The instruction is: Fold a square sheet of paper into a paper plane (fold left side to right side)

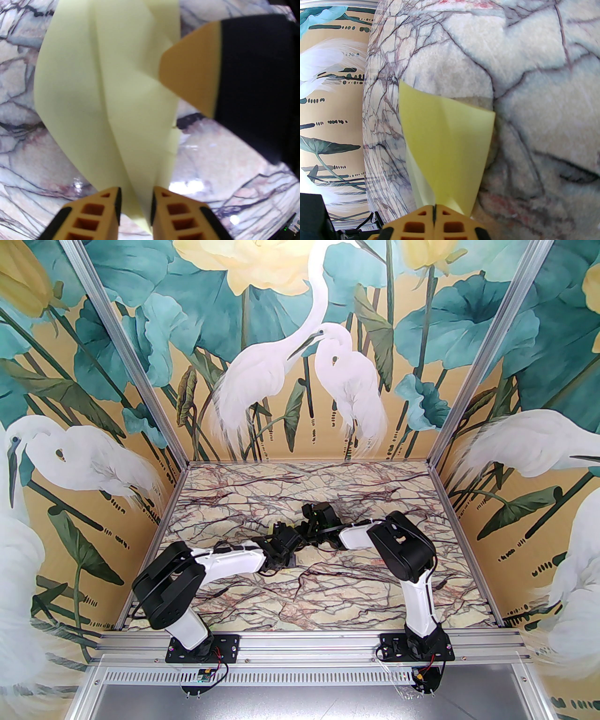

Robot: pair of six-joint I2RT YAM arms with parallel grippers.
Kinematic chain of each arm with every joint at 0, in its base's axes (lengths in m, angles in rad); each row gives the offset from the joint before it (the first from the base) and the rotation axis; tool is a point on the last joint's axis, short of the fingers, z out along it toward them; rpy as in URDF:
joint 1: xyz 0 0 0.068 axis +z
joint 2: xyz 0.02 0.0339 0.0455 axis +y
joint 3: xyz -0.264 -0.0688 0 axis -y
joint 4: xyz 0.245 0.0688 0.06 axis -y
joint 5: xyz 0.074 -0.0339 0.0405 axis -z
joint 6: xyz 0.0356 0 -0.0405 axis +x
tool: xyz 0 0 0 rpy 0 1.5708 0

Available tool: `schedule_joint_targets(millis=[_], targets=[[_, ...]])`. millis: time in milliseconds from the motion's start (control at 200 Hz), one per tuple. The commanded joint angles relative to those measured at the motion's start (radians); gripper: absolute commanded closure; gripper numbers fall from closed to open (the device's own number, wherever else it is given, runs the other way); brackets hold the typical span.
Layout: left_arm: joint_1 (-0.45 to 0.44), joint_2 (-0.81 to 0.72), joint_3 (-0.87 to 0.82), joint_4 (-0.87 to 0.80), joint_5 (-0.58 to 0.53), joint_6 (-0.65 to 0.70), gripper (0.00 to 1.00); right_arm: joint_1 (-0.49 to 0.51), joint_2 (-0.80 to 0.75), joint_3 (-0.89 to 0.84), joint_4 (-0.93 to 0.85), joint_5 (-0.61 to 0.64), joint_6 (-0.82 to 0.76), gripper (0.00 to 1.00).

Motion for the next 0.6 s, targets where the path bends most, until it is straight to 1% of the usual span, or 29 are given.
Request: schedule_joint_targets(millis=[0,40,110,150,215,255,595], targets=[[-0.018,0.034,0.035,-0.073,-0.069,0.008,0.77,-0.005,0.012,0.015,0.014,0.009,0.0,1.0],[-0.024,0.04,0.042,-0.088,-0.087,0.005,0.81,-0.005,0.013,0.015,0.016,0.007,0.001,1.0],[-0.032,0.046,0.05,-0.103,-0.105,0.003,0.84,-0.005,0.014,0.015,0.017,0.008,0.003,1.0],[-0.034,0.048,0.052,-0.105,-0.108,0.005,0.89,-0.005,0.015,0.017,0.017,0.008,0.001,1.0],[-0.039,0.055,0.058,-0.116,-0.12,0.006,0.9,-0.005,0.016,0.018,0.017,0.008,0.0,1.0],[-0.042,0.062,0.064,-0.125,-0.126,0.007,0.93,-0.005,0.017,0.019,0.015,0.008,0.002,1.0],[-0.052,0.104,0.084,-0.15,-0.134,0.013,0.92,-0.015,0.023,0.018,0.007,0.024,-0.004,1.0]])
